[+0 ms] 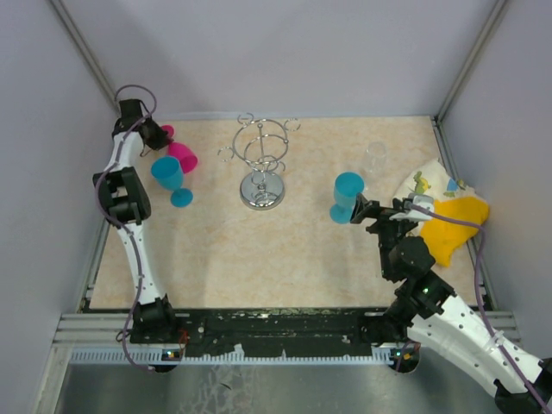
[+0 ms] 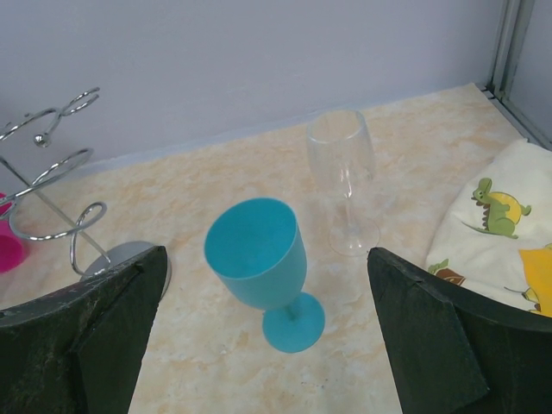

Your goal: Take the wine glass off the wine glass rack

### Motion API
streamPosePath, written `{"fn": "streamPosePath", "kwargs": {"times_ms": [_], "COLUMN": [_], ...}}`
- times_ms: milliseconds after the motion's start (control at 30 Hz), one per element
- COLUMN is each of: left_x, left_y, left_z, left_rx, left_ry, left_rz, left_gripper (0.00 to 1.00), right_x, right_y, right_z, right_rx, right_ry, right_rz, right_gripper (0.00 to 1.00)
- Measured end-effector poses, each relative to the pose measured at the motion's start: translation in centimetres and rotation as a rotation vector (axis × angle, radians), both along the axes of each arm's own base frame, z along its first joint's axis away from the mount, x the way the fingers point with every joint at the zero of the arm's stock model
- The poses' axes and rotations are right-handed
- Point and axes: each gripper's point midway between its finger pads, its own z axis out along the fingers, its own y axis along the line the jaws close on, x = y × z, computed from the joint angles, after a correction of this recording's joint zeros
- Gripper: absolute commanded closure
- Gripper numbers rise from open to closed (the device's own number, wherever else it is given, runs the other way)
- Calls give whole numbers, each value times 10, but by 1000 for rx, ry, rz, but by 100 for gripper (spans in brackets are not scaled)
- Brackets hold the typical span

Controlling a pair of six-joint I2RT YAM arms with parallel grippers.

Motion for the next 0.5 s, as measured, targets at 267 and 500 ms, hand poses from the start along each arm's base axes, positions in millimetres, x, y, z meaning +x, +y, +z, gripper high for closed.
{"fn": "streamPosePath", "kwargs": {"times_ms": [267, 500], "left_x": [18, 41], "left_y": [6, -18], "left_z": [54, 147], "left_rx": [-108, -275], "left_ry": [-195, -487], "left_rz": [21, -60], "left_gripper": [100, 100], "right_x": [0, 1], "right_y": [0, 1], "right_z": [-2, -8], "right_rx": [-3, -17], "right_ry": [1, 9], "right_rz": [1, 1], "right_gripper": [1, 1]}}
